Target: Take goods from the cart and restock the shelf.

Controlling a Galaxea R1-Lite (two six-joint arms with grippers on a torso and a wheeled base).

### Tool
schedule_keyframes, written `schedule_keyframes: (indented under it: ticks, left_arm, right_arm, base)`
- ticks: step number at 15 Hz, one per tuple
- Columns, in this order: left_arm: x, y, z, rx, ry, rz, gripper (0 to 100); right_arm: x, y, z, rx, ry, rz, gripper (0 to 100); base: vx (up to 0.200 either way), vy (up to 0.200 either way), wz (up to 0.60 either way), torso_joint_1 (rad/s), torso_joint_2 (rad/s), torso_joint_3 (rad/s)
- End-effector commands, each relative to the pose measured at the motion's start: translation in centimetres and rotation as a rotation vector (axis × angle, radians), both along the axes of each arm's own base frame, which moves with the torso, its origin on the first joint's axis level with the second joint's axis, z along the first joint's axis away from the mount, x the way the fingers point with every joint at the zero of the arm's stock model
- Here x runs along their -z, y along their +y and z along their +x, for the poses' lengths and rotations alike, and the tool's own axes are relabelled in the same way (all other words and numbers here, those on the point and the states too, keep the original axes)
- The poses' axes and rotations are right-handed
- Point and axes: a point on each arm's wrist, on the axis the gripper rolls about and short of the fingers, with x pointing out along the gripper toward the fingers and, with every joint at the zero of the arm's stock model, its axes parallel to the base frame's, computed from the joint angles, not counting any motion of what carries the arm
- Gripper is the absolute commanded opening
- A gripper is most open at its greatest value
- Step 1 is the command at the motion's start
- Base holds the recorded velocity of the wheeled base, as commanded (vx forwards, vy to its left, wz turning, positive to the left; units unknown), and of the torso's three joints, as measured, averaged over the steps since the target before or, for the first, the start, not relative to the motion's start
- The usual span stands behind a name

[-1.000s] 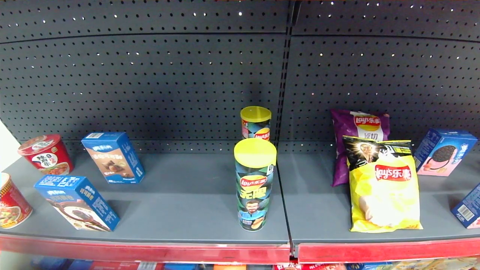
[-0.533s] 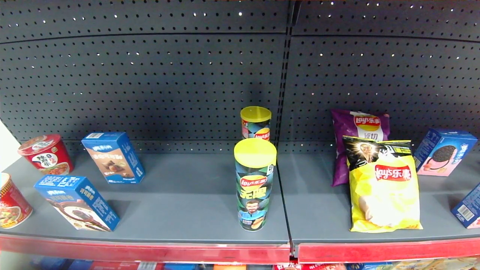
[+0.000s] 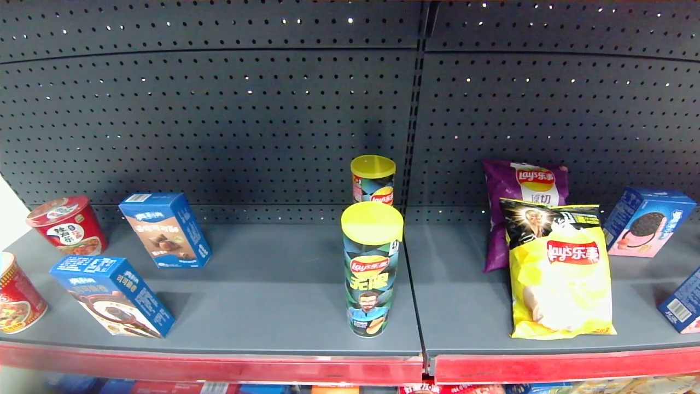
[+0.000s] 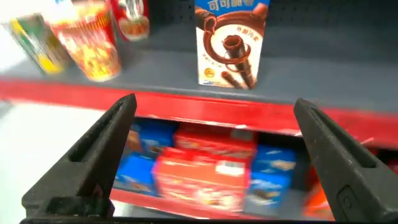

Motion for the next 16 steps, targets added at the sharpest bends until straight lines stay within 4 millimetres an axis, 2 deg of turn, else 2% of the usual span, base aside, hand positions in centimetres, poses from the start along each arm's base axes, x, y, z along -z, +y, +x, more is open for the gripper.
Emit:
schedule_keyframes:
  ticks: [1,2,3,5,7,10,12,16]
  left_arm:
    - [-0.06,-0.06,0.04,0.029,0.004,0.036,100]
    - [-0.07,-0.35,0.06,0.155,0.001,0.033,100]
    - [-0.06,-0.38,0.05,0.179,-0.01,-0.116,100]
    - [-0.09,-0.29,0.05,0.145,-0.024,-0.195,100]
    - [0.39,-0.11,0.06,0.054,0.028,-0.096,100]
    - [0.47,-0.33,0.08,0.147,0.051,0.01,100]
    - [0.5,-0.55,0.06,0.253,0.056,0.005,100]
    - [0.5,-0.49,0.07,0.23,0.054,-0.029,100]
  right_arm:
    - [-0.01,0.0,0.01,-0.001,0.001,-0.001,100]
    - [-0.01,0.0,0.01,-0.001,0.001,-0.001,100]
    - [-0.01,0.0,0.01,-0.001,0.001,-0.001,100]
    - [-0.01,0.0,0.01,-0.001,0.001,-0.001,100]
    - [-0.01,0.0,0.01,-0.001,0.001,-0.001,100]
    - [-0.01,0.0,0.01,-0.001,0.001,-0.001,100]
    - [-0.01,0.0,0.01,-0.001,0.001,-0.001,100]
    - [-0.01,0.0,0.01,-0.001,0.001,-0.001,100]
  base:
    - [0.0,0.0,0.0,0.0,0.0,0.0]
    - [0.0,0.0,0.0,0.0,0.0,0.0]
    - [0.0,0.0,0.0,0.0,0.0,0.0]
    - [0.0,0.0,0.0,0.0,0.0,0.0]
    - [0.0,0.0,0.0,0.0,0.0,0.0]
    - [0.0,0.0,0.0,0.0,0.0,0.0]
    - [0.0,0.0,0.0,0.0,0.0,0.0]
    - [0.0,0.0,0.0,0.0,0.0,0.0]
